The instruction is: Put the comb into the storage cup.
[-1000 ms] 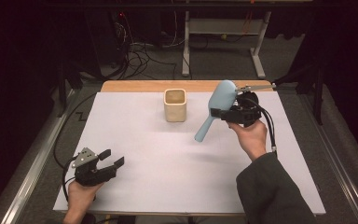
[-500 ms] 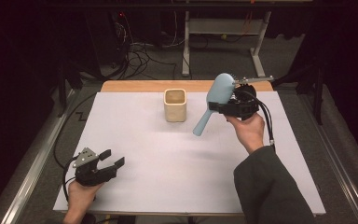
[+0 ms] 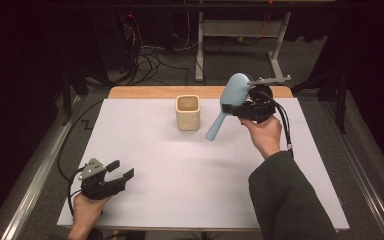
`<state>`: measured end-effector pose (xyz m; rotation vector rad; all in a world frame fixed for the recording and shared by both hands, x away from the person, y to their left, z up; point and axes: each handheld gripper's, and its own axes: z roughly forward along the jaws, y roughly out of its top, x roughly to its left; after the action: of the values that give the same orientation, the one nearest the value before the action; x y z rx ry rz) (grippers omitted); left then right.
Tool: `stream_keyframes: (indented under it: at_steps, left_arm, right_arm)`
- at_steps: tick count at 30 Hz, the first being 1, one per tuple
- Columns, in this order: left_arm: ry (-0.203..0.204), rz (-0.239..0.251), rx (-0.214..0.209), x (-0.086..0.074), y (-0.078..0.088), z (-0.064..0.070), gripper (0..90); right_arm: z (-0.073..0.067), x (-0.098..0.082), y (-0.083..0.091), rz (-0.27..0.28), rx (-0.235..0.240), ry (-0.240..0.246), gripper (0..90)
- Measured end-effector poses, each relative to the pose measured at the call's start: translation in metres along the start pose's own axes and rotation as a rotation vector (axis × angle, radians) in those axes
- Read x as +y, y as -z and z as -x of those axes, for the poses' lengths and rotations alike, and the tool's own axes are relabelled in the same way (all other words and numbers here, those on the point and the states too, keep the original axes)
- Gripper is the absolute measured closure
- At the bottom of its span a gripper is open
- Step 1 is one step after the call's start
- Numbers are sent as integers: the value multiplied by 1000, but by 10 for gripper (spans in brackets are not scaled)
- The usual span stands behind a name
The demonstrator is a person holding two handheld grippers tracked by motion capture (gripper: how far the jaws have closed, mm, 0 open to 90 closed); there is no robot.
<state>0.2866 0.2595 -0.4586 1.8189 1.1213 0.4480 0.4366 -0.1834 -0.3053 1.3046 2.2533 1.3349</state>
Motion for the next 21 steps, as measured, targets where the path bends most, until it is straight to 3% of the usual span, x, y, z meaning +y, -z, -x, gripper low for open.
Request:
stream_keyframes:
  at_steps: [21]
  left_arm:
    - [-13,-9,-5,0,-2,1,338]
  right_arm:
    - [-5,20,-9,2,0,10,553]
